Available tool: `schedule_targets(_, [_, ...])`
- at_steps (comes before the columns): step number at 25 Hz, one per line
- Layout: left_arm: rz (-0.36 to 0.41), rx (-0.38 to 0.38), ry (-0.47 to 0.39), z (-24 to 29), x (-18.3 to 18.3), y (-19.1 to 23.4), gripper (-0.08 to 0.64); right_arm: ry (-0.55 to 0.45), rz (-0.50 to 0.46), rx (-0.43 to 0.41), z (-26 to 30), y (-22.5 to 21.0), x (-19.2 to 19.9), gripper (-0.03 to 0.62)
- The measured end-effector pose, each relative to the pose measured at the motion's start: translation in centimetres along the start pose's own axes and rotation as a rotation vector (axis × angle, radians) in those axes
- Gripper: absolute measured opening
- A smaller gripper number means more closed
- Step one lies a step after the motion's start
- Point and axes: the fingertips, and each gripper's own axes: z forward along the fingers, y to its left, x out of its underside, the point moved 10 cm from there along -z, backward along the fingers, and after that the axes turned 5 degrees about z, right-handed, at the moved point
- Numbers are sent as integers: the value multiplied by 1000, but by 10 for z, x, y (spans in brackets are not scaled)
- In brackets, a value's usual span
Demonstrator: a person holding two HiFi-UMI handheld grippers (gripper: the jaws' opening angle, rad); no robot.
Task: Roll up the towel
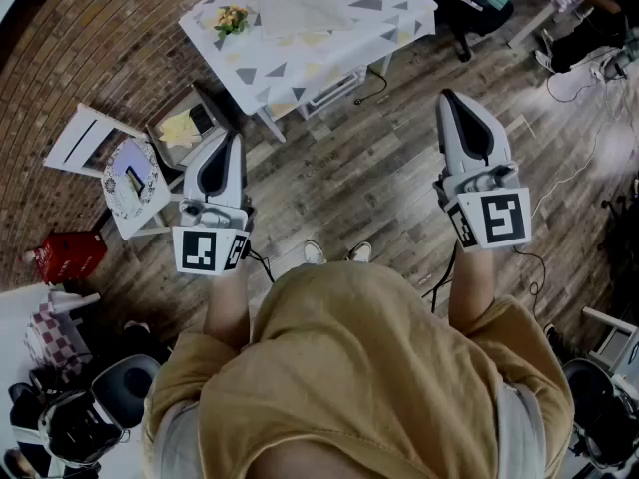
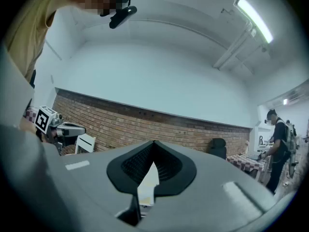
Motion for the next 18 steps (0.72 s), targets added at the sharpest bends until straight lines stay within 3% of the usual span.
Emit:
schedule_targets(11, [6, -41, 35, -43, -3, -12, 62, 16, 11, -23, -25, 17, 5, 5])
schedule_targets(18, [30, -56, 45, -55, -4, -3, 63, 27, 96, -71, -50, 29, 18, 9])
